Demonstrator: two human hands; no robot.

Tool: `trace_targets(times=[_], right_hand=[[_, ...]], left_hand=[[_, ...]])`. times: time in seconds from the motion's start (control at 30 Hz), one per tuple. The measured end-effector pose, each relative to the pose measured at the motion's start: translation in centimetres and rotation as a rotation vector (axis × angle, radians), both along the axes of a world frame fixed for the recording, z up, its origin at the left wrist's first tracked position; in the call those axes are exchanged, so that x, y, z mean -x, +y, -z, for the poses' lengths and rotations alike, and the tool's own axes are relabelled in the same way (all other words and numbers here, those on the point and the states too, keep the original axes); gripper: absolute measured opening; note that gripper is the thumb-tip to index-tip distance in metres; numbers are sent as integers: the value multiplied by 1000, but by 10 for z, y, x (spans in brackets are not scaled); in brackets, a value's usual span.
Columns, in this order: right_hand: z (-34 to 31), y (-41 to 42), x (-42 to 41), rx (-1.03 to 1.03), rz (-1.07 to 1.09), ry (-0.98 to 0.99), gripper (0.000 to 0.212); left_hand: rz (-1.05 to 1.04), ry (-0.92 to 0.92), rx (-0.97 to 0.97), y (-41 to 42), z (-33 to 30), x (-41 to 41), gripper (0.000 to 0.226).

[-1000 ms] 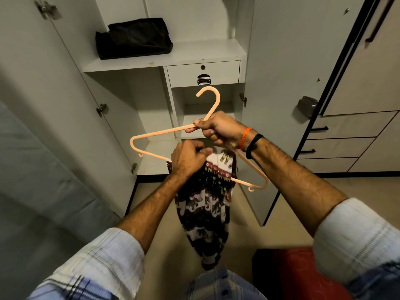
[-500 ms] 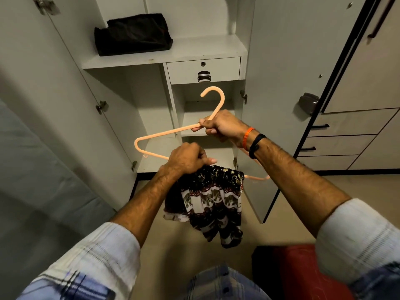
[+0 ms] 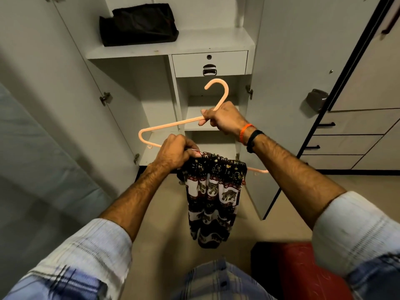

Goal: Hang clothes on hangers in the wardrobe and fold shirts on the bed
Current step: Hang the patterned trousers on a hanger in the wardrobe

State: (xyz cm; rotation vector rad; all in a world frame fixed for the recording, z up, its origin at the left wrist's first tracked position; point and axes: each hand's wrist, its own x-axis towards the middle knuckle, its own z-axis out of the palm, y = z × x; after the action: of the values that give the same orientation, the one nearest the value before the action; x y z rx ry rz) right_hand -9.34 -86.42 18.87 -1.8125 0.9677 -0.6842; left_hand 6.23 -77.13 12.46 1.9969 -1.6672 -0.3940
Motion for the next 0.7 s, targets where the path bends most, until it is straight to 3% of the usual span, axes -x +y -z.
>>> trace_targets(times=[0.1, 0.17, 0.33, 0.4, 0.47, 0.53, 0.7], right_hand=[[-1, 2, 1, -10, -49, 49, 30], [-5, 2, 4, -58, -62, 9, 30], [-9, 2, 6, -92, -71, -28, 28], [-5, 3, 5, -90, -56, -22, 30], [-2, 3, 4, -89, -51, -13, 30], [-3, 4, 3, -81, -47, -3, 30], [-5, 2, 5, -69, -43, -5, 30]], left_hand=[[-52, -6, 191, -4, 0, -3, 12], [-68, -121, 290, -8, 0, -5, 9], [-138, -564, 38, -19, 5, -5, 28], [-84, -406, -21, -20, 2, 3, 27], [111, -181, -94, -19, -1, 15, 24], [286, -67, -203, -16, 0, 27, 29], [314, -135, -226, -15, 10, 37, 36]])
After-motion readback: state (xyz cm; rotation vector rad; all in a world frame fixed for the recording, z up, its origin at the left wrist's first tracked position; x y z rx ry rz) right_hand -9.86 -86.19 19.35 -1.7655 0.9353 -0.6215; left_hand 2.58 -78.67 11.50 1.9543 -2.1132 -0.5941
